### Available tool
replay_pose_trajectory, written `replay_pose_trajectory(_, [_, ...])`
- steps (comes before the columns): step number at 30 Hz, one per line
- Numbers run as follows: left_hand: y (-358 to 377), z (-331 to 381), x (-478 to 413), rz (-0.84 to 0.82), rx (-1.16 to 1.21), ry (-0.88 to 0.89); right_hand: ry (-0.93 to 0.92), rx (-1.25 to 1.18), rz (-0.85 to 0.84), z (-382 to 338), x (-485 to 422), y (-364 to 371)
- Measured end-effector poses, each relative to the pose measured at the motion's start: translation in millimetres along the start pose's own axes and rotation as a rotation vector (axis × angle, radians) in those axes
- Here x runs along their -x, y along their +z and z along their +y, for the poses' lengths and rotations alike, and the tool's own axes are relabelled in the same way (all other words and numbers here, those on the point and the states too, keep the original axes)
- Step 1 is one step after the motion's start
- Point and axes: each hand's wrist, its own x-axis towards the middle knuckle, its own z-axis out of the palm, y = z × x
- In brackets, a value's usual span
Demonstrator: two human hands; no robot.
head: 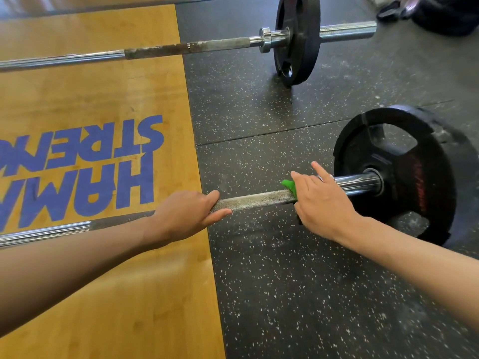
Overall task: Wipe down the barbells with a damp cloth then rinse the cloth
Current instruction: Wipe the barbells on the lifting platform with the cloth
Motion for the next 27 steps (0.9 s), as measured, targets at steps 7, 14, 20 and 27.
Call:
replay_pose_trajectory(7, [2.7,-2.4,-2.7,0.029,0.006,0.005,0.220,-0.463,0.069,-1.8,-21.1,-12.1])
replay_pose_trajectory(14, [4.3,-0.6,0.6,0.030,-0.013,0.006,0.070,-0.033,0.180,-24.7,-22.4,11.0])
replay_pose_trajectory(20, [3.0,2.4,0.4,0.011,-0.006,-0.010,-0.040,-0.228,0.229,-72.9,-40.8,7.1])
replay_pose_trajectory(27, [0.6,1.7,1.5,0.007,-0.025,-0.008,-0.074,-0.158,0.277,-23.1,-12.4,17.2])
